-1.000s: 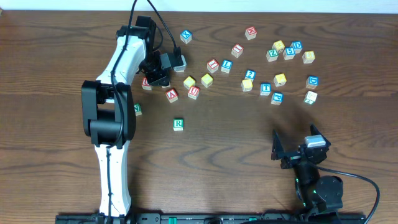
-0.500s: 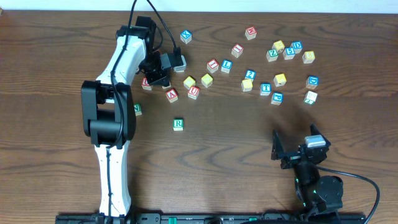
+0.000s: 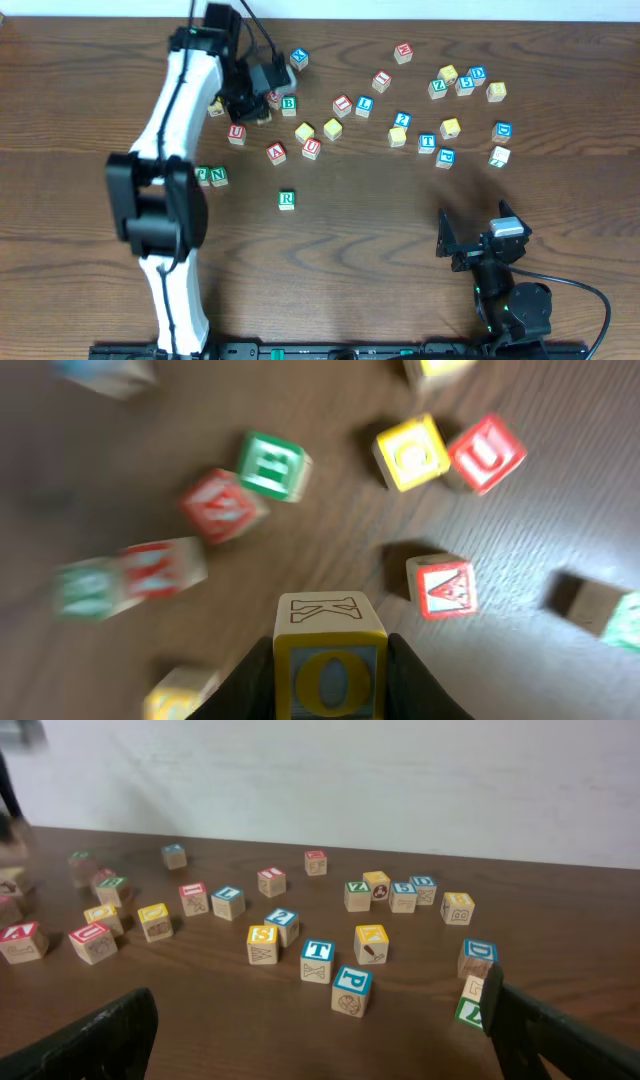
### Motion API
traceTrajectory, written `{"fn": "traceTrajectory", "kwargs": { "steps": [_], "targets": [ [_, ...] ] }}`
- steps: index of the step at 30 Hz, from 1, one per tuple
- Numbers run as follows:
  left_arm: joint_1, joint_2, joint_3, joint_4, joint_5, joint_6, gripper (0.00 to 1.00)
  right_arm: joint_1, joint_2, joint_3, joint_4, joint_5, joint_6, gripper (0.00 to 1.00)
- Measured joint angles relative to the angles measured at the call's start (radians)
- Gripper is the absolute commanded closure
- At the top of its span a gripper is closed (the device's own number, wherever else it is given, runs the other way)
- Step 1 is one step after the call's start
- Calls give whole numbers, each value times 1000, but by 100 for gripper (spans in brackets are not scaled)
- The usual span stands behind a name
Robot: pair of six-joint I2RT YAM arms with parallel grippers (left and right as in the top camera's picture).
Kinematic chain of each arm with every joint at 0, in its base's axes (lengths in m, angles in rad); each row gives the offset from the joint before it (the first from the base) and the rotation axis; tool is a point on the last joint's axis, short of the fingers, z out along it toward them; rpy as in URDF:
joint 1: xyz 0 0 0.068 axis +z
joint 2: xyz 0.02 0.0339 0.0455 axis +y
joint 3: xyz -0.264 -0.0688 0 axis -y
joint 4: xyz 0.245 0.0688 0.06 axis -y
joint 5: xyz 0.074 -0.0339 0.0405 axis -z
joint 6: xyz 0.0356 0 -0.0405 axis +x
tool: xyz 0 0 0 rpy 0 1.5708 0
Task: Spell out ROBOT
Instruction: 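Lift the yellow O block and carry it toward the R block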
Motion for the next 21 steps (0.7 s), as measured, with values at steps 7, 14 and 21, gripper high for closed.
{"fn": "traceTrajectory", "kwargs": {
  "steps": [7, 14, 21],
  "targets": [
    [0, -205, 0, 14, 22, -271, 92, 0, 0, 0, 0, 0, 0, 1],
    [0, -255, 0, -18, 29, -734, 92, 0, 0, 0, 0, 0, 0, 1],
    [-35, -255, -42, -57, 11, -986, 93, 0, 0, 0, 0, 0, 0, 1]
  ]
}}
